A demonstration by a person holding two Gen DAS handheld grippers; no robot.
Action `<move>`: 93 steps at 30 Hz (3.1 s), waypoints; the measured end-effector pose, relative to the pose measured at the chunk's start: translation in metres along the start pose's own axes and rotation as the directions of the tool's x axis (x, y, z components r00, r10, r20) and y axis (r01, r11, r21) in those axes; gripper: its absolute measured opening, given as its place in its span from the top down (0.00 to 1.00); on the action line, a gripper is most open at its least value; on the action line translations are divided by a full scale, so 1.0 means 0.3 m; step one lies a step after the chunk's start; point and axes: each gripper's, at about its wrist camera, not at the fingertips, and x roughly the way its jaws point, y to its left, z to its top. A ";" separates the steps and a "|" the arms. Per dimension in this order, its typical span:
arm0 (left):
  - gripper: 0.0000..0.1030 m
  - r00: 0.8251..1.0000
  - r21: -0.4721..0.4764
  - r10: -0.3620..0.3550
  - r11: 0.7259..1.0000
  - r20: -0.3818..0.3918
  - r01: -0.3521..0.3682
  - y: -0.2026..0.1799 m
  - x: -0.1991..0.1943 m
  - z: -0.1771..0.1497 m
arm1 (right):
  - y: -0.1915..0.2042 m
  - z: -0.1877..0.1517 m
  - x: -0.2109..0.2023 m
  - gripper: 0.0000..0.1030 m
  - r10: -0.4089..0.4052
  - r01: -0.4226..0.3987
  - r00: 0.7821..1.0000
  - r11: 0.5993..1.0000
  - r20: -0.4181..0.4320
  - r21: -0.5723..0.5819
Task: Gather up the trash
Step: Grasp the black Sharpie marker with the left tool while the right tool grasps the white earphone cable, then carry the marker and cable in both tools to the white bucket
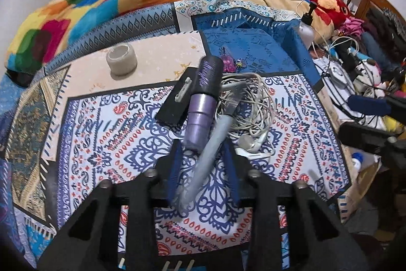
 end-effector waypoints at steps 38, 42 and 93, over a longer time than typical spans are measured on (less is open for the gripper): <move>0.84 0.998 -0.146 -0.055 0.988 -0.040 0.049 0.041 -0.132 -0.207 | 0.123 0.030 0.156 0.94 -0.016 0.015 1.000 0.998 -0.014 -0.069; 0.84 0.993 -0.138 -0.099 0.986 -0.056 0.091 0.000 -0.138 -0.226 | 0.099 0.031 0.121 0.94 -0.018 0.018 1.000 0.998 -0.007 -0.052; 0.91 0.908 -0.392 0.319 0.899 0.273 -0.198 0.165 -1.276 -0.695 | 0.802 -0.158 -0.607 0.94 0.225 -0.150 0.954 0.930 0.198 -0.336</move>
